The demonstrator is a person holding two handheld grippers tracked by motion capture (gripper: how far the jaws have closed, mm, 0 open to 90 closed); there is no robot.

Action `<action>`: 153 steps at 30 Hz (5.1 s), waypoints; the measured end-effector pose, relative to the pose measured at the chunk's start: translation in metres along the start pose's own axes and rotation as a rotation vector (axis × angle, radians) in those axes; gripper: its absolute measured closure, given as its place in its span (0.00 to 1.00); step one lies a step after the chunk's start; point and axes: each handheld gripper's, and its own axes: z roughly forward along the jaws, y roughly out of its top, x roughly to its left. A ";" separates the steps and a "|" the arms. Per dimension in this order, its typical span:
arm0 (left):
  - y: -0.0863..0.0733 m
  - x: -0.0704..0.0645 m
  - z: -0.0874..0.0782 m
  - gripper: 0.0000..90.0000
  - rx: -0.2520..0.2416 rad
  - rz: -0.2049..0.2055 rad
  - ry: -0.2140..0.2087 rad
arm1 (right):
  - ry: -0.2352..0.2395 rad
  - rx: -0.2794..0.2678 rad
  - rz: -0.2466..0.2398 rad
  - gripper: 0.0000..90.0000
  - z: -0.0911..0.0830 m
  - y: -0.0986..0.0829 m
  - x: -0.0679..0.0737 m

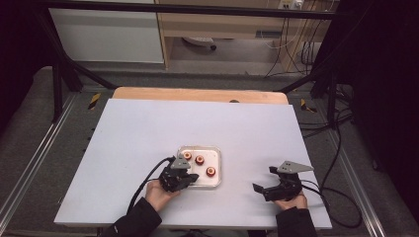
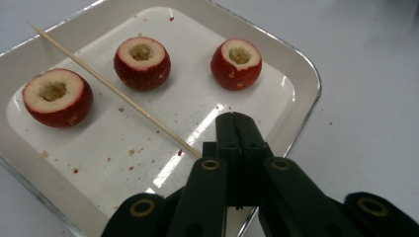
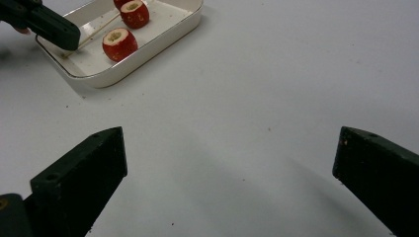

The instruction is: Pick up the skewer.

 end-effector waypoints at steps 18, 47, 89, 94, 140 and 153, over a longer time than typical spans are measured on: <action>-0.011 0.006 -0.015 1.00 0.043 0.013 0.036 | 0.002 0.002 0.002 0.01 0.000 0.000 0.000; 0.004 0.015 -0.011 0.83 -0.025 -0.161 0.261 | 0.004 0.006 0.004 0.01 0.002 -0.001 0.000; -0.006 0.008 -0.031 0.98 -0.135 -0.099 0.174 | -0.002 -0.001 -0.033 0.01 0.001 0.007 0.011; -0.002 0.005 -0.036 0.98 -0.139 -0.063 0.133 | -0.011 0.008 -0.072 0.01 0.003 0.011 0.017; 0.067 -0.045 -0.012 0.98 0.133 0.284 -0.046 | -0.110 0.172 -0.873 0.48 0.033 0.060 0.102; 0.071 -0.055 0.003 0.98 0.179 0.337 -0.063 | -0.105 0.210 -1.125 0.77 0.041 0.050 0.104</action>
